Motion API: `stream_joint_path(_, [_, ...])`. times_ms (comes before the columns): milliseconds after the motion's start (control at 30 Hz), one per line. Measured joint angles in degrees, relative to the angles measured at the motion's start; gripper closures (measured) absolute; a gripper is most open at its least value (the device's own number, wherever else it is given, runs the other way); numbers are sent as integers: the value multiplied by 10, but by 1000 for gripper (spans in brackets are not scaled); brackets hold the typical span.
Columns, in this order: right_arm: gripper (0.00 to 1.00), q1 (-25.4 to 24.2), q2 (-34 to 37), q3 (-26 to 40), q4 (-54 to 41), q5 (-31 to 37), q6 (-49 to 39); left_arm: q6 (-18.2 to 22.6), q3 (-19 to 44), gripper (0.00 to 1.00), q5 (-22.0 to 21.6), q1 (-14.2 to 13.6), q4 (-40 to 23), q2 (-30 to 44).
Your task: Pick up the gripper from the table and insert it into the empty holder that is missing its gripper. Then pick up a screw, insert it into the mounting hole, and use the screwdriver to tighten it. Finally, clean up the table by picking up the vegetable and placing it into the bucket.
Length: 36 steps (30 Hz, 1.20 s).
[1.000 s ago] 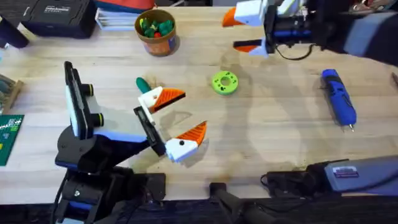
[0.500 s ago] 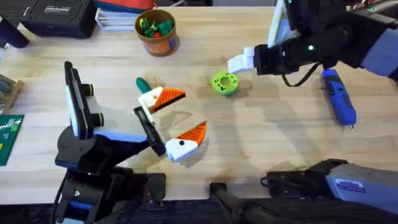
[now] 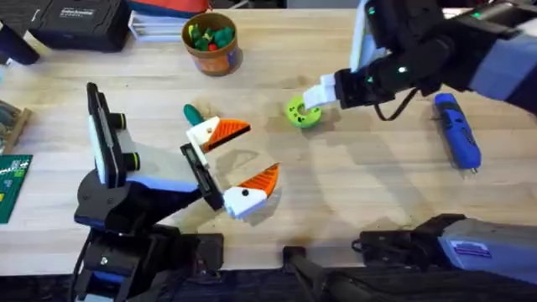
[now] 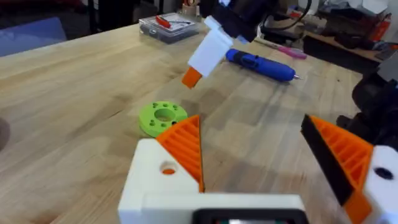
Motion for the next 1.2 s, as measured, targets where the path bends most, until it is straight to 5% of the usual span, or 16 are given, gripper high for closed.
stream_joint_path(433, [10,42,95,102,-58,16,-31,0,0,15,0,0,0,0])
stream_joint_path(933, [557,107,166,102,-50,47,-72,0,0,15,0,0,0,0])
stream_joint_path(1200, [638,132,193,102,-21,54,-86,0,0,15,0,0,0,0])
